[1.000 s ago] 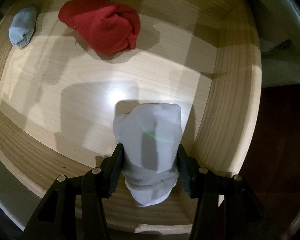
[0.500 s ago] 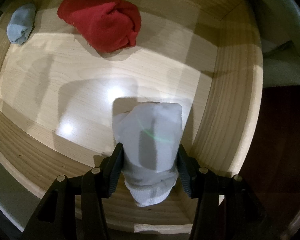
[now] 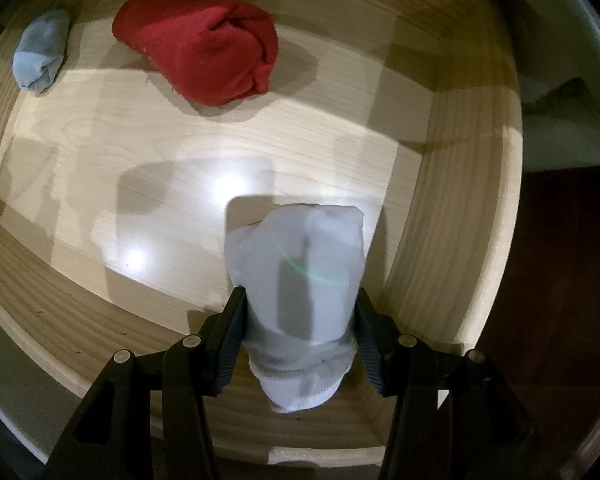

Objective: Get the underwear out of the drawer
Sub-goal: 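Move the open left tool back over the drawer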

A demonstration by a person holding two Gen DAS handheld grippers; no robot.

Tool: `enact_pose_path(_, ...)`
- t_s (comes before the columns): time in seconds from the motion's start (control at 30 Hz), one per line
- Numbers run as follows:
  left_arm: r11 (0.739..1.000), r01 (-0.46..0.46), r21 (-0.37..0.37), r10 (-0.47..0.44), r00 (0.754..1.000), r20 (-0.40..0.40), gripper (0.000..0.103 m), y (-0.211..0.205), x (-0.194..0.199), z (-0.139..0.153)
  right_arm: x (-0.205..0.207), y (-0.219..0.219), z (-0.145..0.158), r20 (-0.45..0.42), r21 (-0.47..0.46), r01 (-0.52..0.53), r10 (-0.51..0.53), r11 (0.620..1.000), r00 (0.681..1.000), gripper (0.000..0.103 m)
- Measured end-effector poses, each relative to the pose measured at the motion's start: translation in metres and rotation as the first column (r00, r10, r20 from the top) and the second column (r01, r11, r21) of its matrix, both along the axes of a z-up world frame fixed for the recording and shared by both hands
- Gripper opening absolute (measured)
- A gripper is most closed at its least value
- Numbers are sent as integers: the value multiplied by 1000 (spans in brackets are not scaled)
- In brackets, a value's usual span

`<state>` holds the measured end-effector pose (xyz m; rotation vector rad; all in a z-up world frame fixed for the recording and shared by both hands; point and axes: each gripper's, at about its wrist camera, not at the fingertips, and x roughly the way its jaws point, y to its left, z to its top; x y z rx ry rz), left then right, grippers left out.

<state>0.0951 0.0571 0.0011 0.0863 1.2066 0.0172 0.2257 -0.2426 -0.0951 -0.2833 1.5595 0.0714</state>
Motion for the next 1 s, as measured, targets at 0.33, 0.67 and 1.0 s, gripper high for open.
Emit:
enact_pose_path(0.33,999,-36,-11,35,996,-85,67,-1,-2,-54,-1,-2,-2,-4,2,-2,2,1000,1000,48)
enact_pose_path(0.67,999,-43,-23,39,988,-152,67,0,-2,-81,-3,5,0,7,-8,-18,18,1000,1000,45)
enact_pose_path(1.0,1000,-8,-18,5,988,-155,67,-1,-1,-86,-5,8,0,19,-15,-13,14,1000,1000,45)
